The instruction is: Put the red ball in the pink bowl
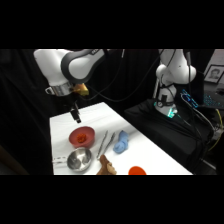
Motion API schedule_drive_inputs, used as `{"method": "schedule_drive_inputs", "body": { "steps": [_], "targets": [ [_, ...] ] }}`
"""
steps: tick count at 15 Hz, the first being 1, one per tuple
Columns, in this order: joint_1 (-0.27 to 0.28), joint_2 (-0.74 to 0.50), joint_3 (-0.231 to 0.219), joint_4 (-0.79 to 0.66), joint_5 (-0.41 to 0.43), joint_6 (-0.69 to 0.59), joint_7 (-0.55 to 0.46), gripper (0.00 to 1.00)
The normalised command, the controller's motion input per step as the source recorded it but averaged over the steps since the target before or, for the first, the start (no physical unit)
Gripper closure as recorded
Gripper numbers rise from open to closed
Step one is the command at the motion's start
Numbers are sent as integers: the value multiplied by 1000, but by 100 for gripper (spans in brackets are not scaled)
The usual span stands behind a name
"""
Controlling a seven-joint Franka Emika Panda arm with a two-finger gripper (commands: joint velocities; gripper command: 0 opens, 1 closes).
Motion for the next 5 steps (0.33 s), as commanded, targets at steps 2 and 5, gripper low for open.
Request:
{"method": "schedule_drive_inputs", "body": {
  "steps": [2, 5],
  "targets": [
    [64, -497, 19, -374, -60, -140, 82, 0],
    [57, -452, 23, -356, -69, -82, 93, 0]
  ]
}}
